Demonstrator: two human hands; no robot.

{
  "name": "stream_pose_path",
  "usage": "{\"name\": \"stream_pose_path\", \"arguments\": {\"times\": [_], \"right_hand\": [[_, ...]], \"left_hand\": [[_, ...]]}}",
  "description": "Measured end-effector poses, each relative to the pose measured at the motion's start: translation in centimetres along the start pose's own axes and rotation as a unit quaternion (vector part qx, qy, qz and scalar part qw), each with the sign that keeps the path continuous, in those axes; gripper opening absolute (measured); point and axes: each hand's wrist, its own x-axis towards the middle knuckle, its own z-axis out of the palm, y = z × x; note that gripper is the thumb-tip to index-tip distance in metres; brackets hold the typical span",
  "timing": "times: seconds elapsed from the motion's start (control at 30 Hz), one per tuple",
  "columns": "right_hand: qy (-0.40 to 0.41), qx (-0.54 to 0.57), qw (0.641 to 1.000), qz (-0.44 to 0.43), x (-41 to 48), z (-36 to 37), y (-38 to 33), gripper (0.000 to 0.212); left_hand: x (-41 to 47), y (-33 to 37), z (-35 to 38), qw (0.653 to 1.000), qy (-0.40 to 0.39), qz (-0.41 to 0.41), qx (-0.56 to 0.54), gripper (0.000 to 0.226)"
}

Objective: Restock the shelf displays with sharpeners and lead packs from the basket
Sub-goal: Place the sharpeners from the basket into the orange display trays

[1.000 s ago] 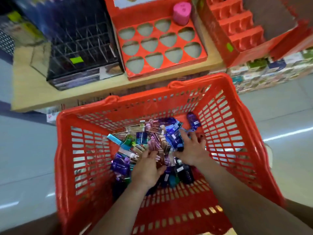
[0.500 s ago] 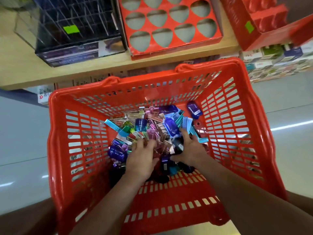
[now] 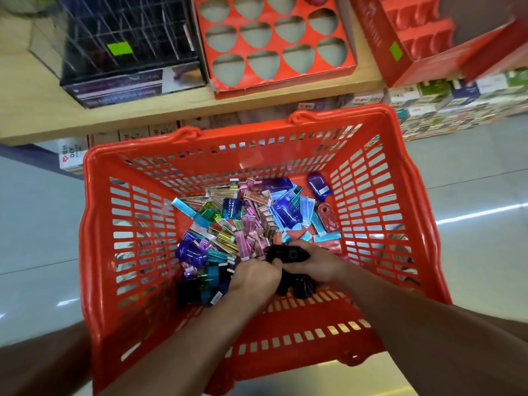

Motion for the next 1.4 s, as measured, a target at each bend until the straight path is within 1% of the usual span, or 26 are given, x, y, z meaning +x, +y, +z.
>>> {"name": "stream_pose_path", "arguments": {"times": [0.07,0.13,0.2,0.3,0.4,0.53,0.57,0.63,0.67,0.7,0.73,0.77,0.8,0.83,0.87,0.9,0.97,1.0,1.03,1.1,1.17,1.2,1.23,1.3,1.37,1.4], "right_hand": [[-0.020,0.099,0.995,0.024,-0.7,0.0,-0.2,0.052],[-0.034,0.157,0.986,0.037,-1.2,0.0,-0.1,0.062],[-0.034,0.205,0.977,0.051,-1.5,0.0,-0.3,0.055],[-0.018,0.309,0.947,0.085,-1.6,0.5,-1.4,0.036],[0.003,0.368,0.925,0.096,-2.0,1.5,-2.3,0.027],[0.017,0.376,0.923,0.072,-2.9,1.9,-3.9,0.022],[0.014,0.375,0.925,0.059,-3.4,1.7,-4.5,0.022],[0.007,0.376,0.926,0.022,-4.2,1.1,-5.9,0.022],[0.009,0.382,0.924,0.002,-4.6,0.9,-6.8,0.021],[0.010,0.390,0.920,-0.022,-5.3,0.6,-7.7,0.019],[0.014,0.394,0.918,-0.050,-5.8,0.4,-8.7,0.016],[0.017,0.390,0.917,-0.082,-6.4,0.0,-9.6,0.011],[0.015,0.381,0.917,-0.116,-7.1,-0.4,-10.5,0.010],[0.010,0.372,0.916,-0.147,-7.8,-0.9,-11.4,0.012],[0.004,0.366,0.914,-0.176,-8.6,-1.4,-12.3,0.015],[0.001,0.364,0.910,-0.197,-9.3,-1.8,-13.2,0.020],[0.008,0.358,0.903,-0.238,-10.8,-2.4,-14.7,0.024],[0.019,0.352,0.899,-0.260,-11.4,-2.5,-15.3,0.021],[0.031,0.344,0.895,-0.283,-12.0,-2.6,-15.9,0.018],[0.054,0.329,0.881,-0.337,-13.1,-2.9,-16.9,0.026],[0.085,0.316,0.863,-0.385,-14.1,-3.6,-17.6,0.020],[0.101,0.304,0.857,-0.403,-14.6,-4.3,-17.8,0.017],[0.117,0.289,0.854,-0.416,-15.2,-5.1,-17.9,0.014],[0.147,0.246,0.850,-0.442,-16.1,-7.2,-18.1,0.012],[0.177,0.207,0.838,-0.472,-16.9,-9.1,-18.4,0.012],[0.191,0.197,0.829,-0.487,-17.2,-10.0,-18.6,0.016]], "left_hand": [[0.1,-0.1,0.3,0.996,0.009,-0.018,-0.087,0.037],[0.3,-0.8,0.4,0.975,0.019,-0.042,-0.219,0.043],[0.6,-1.3,0.1,0.950,0.028,-0.054,-0.306,0.044],[0.6,-1.2,-0.6,0.939,0.051,-0.052,-0.336,0.052],[0.2,-1.1,-0.4,0.906,0.114,-0.079,-0.401,0.053],[-0.8,-2.3,-1.4,0.874,0.228,-0.077,-0.421,0.034],[-1.1,-2.6,-2.0,0.864,0.249,-0.069,-0.433,0.031],[-1.8,-3.3,-3.5,0.842,0.263,-0.058,-0.467,0.030],[-2.1,-3.7,-4.2,0.823,0.261,-0.061,-0.501,0.030],[-2.4,-4.2,-5.1,0.794,0.256,-0.065,-0.547,0.029],[-2.8,-4.7,-6.0,0.756,0.252,-0.072,-0.600,0.026],[-3.4,-5.1,-7.2,0.706,0.247,-0.078,-0.659,0.023],[-4.0,-5.5,-8.5,0.648,0.238,-0.080,-0.719,0.021],[-4.7,-5.8,-9.8,0.591,0.227,-0.072,-0.770,0.020],[-5.4,-6.1,-11.2,0.550,0.222,-0.055,-0.803,0.018],[-6.1,-6.2,-12.5,0.522,0.228,-0.038,-0.821,0.016],[-7.4,-5.8,-15.1,0.492,0.256,-0.011,-0.832,0.014],[-7.7,-5.5,-16.1,0.491,0.275,-0.005,-0.827,0.015],[-8.1,-5.0,-17.3,0.504,0.294,0.001,-0.812,0.017],[-8.5,-4.0,-19.3,0.542,0.324,0.016,-0.775,0.021],[-8.4,-3.0,-21.1,0.565,0.348,0.036,-0.747,0.022],[-8.3,-2.7,-22.1,0.593,0.358,0.044,-0.720,0.029],[-8.2,-2.4,-23.0,0.630,0.359,0.058,-0.686,0.042],[-8.1,-2.1,-24.9,0.722,0.343,0.086,-0.595,0.063],[-7.9,-1.5,-26.9,0.803,0.349,0.089,-0.475,0.069],[-7.6,-1.1,-28.0,0.839,0.380,0.077,-0.382,0.070]]}}
